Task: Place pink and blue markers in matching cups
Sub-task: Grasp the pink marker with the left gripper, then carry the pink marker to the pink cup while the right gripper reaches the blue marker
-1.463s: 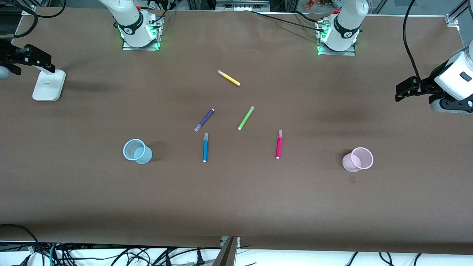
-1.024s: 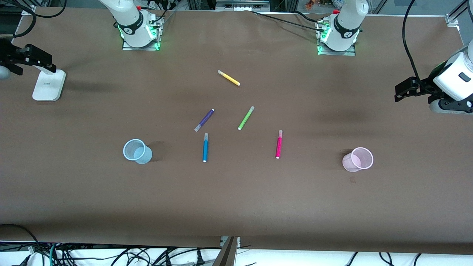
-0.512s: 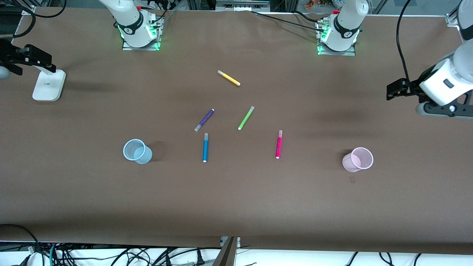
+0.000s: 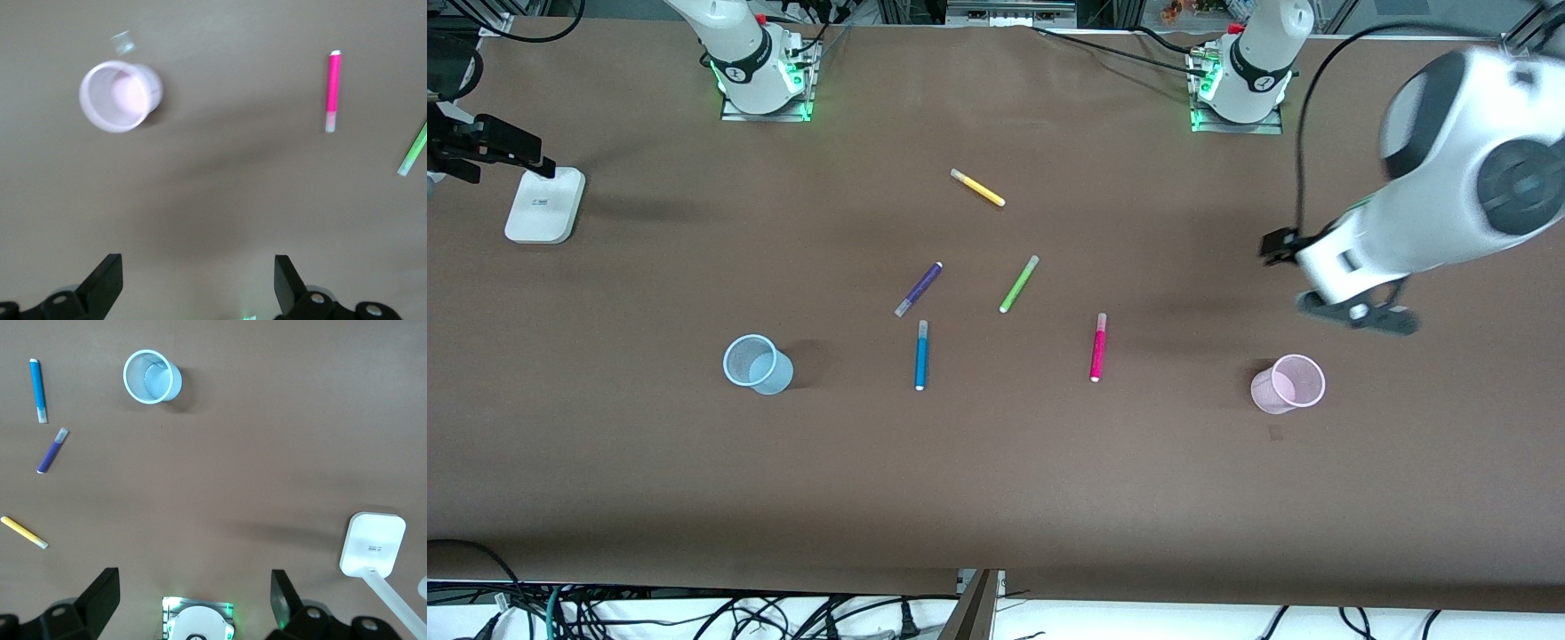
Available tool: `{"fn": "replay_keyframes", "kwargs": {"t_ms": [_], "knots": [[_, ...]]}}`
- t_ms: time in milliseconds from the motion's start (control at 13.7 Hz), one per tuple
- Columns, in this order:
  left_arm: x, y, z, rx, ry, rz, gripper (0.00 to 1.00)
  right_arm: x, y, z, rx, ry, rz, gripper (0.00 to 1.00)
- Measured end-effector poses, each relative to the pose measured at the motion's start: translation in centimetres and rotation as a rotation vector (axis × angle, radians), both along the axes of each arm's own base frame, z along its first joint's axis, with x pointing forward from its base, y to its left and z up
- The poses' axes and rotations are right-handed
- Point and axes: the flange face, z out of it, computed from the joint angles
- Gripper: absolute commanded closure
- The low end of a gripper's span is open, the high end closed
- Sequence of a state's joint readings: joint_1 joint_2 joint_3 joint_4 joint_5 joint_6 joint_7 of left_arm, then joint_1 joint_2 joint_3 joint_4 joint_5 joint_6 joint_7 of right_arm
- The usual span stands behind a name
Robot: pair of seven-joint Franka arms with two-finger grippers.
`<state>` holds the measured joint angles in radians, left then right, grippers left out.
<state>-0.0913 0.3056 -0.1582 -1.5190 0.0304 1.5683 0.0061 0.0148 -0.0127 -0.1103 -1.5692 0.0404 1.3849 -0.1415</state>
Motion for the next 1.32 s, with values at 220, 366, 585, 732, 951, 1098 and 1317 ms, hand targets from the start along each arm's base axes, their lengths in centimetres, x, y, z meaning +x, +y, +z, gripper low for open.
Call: {"fn": "replay_keyframes", "kwargs": {"t_ms": [220, 366, 585, 732, 951, 1098, 1317], "knots": [[1.3, -5.7, -6.1, -0.025, -0.025, -0.073, 0.0, -0.4, 0.1, -0.3, 0.004, 0.038, 0.003, 0.0], [1.2, -10.2, -10.1, -0.037, -0.048, -0.097, 0.0, -0.3, 0.2, -0.6, 0.01, 0.044, 0.008, 0.0], [-1.1, -17.4, -16.6, -0.025, -0.06, -0.049, 0.0, 0.2, 0.5, -1.5, 0.016, 0.059, 0.027, 0.0], [-2.8, -19.8, -20.5, -0.019, -0.088, -0.025, 0.0, 0.4, 0.6, -1.7, 0.016, 0.064, 0.031, 0.0], [-4.4, -19.3, -25.7, -0.052, -0.165, -0.019, 0.0, 0.4, 0.7, -1.8, 0.017, 0.065, 0.032, 0.0], [-5.6, -18.9, -28.4, -0.064, -0.174, -0.02, 0.04, 0.4, 0.7, -1.8, 0.017, 0.065, 0.032, 0.0], [-6.2, -18.9, -29.3, -0.061, -0.165, -0.025, 0.72, 0.5, 1.4, -1.8, 0.016, 0.06, 0.044, 0.0]]}}
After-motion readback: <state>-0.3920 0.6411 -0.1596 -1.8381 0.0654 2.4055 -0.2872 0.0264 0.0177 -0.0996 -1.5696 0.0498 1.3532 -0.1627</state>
